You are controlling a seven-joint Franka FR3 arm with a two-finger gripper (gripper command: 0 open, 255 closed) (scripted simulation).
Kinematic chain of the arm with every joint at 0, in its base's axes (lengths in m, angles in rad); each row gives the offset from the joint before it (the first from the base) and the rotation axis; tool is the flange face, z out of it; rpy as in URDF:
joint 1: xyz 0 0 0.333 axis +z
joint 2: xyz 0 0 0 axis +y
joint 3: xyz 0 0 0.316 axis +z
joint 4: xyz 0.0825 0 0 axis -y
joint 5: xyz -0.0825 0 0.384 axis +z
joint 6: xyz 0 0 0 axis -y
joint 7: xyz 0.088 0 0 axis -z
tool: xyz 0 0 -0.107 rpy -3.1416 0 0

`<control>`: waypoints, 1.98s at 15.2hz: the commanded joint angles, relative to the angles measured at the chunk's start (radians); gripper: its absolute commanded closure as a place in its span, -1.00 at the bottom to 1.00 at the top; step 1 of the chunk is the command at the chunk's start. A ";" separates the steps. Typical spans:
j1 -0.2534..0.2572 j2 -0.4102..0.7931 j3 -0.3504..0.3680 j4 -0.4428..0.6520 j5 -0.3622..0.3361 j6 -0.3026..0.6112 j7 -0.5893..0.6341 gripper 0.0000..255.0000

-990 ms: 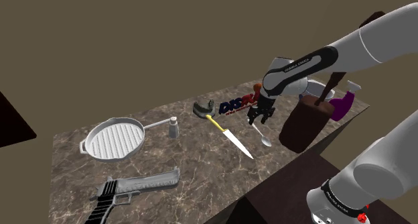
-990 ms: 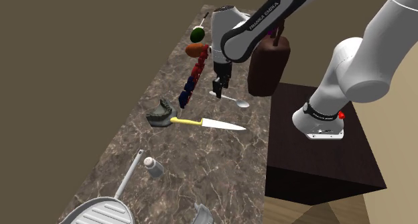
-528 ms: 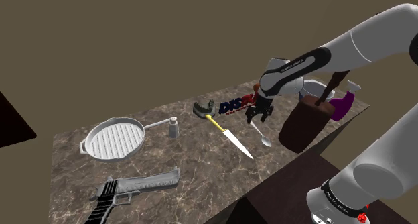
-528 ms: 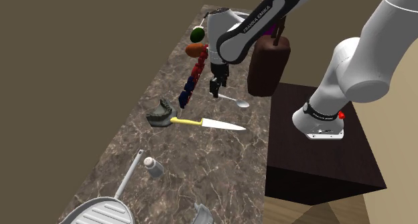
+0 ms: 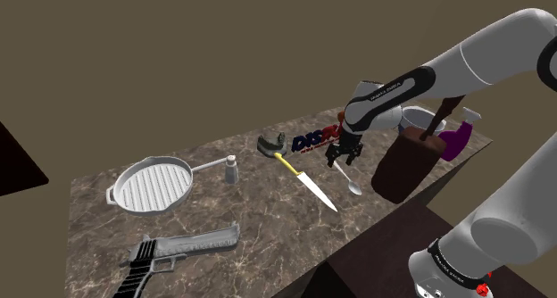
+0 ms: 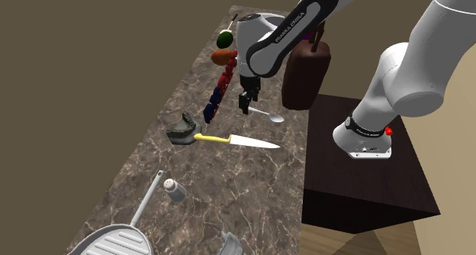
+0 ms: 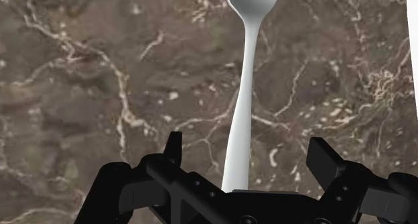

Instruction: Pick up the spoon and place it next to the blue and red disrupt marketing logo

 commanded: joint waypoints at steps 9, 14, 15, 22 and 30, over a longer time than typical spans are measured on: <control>0.000 0.000 0.000 0.000 0.000 0.000 0.000 1.00; -0.001 -0.025 -0.002 0.003 -0.009 -0.027 0.009 1.00; -0.001 -0.038 -0.002 0.004 -0.013 -0.041 0.014 1.00; -0.004 -0.119 -0.005 0.024 -0.039 -0.140 0.042 1.00; -0.008 -0.199 -0.006 0.060 -0.061 -0.255 0.068 1.00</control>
